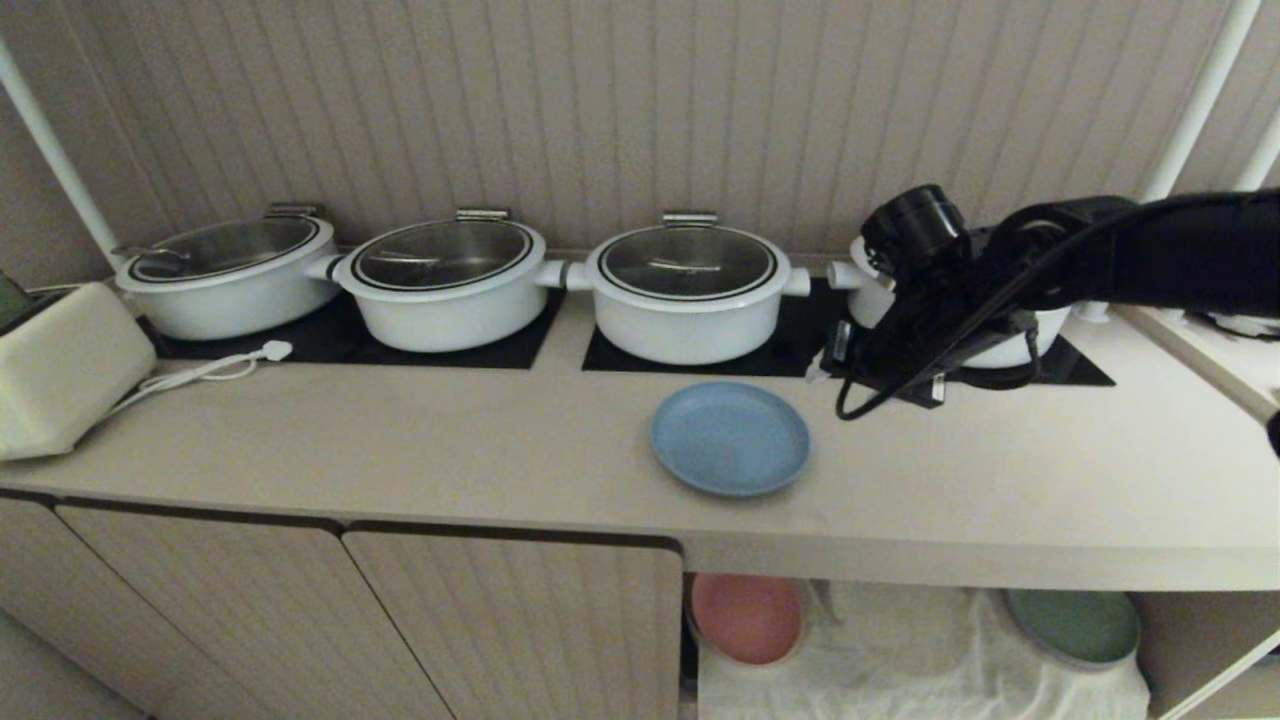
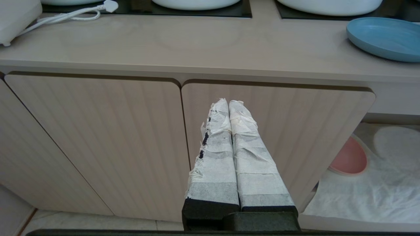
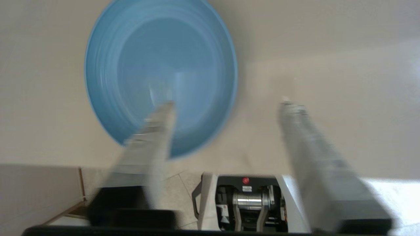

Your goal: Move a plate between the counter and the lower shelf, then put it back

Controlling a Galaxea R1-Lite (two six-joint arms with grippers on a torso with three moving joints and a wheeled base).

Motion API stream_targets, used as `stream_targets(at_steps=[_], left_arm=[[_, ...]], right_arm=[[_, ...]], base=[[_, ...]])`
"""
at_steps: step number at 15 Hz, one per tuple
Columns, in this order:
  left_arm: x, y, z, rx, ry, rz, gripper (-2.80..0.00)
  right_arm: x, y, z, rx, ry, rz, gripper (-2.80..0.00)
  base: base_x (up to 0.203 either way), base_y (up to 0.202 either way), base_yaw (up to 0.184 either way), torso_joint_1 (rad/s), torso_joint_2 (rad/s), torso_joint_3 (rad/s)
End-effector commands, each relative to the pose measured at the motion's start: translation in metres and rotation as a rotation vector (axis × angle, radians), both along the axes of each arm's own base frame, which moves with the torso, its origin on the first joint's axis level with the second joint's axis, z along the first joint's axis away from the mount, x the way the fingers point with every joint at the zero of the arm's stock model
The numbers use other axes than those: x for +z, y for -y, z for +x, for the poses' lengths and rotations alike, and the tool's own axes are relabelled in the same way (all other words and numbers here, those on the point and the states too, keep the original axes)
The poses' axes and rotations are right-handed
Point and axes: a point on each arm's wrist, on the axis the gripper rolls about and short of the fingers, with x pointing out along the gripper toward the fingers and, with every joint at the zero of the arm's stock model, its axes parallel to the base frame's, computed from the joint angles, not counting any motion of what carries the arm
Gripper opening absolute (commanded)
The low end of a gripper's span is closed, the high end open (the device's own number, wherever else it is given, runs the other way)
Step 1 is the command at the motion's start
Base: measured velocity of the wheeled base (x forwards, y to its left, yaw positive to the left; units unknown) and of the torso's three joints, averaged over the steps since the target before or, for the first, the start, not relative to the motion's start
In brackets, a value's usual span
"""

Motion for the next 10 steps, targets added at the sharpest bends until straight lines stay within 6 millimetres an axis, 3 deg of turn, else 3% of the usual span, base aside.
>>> stream_targets(at_steps=[1,6,10], left_arm=[[0.0,0.0,0.0,0.0,0.0,0.0,-2.8],[0.0,0.0,0.0,0.0,0.0,0.0,-2.8],[0.0,0.0,0.0,0.0,0.0,0.0,-2.8]], right_arm=[[0.016,0.006,-0.017,-0.003,0.019,0.007,-2.8],[0.05,0.023,-0.059,-0.019,0.117,-0.045,-2.8],[0.069,0.052,-0.11,0.035,0.254,-0.103,-2.8]], base=[[0.0,0.0,0.0,0.0,0.0,0.0],[0.0,0.0,0.0,0.0,0.0,0.0],[0.0,0.0,0.0,0.0,0.0,0.0]])
